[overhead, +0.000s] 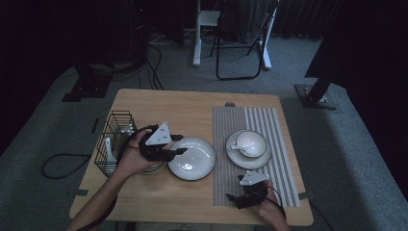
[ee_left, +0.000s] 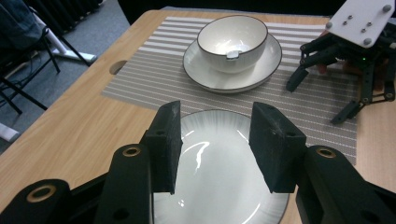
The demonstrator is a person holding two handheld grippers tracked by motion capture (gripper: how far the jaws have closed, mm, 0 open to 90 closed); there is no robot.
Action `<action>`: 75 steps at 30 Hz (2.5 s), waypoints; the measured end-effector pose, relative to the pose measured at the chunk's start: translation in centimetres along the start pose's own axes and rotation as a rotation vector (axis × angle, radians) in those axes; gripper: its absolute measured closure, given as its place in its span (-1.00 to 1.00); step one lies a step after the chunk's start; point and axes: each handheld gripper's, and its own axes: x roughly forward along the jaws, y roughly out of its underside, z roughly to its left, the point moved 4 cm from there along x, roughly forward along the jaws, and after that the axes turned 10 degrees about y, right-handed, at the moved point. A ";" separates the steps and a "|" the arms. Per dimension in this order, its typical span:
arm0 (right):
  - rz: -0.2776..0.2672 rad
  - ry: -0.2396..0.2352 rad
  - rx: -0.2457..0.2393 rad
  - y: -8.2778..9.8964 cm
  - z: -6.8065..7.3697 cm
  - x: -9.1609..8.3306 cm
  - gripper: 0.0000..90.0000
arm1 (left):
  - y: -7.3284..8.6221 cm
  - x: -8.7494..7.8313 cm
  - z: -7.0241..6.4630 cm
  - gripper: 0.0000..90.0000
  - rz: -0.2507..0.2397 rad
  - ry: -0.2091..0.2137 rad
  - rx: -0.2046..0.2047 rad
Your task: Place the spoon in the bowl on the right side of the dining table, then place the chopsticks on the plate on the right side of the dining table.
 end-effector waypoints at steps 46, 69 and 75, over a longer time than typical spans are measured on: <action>0.001 0.001 0.000 0.0 0.0 0.0 -0.70 | -0.3 -9.6 2.8 0.22 -0.095 -0.106 -0.067; 0.000 0.001 -0.002 0.0 0.0 0.0 -0.70 | 4.7 -12.4 6.7 0.43 -0.031 -0.252 -0.194; 0.000 0.001 -0.002 0.0 0.0 0.0 -0.70 | 5.0 -12.2 7.3 0.43 -0.020 -0.261 -0.203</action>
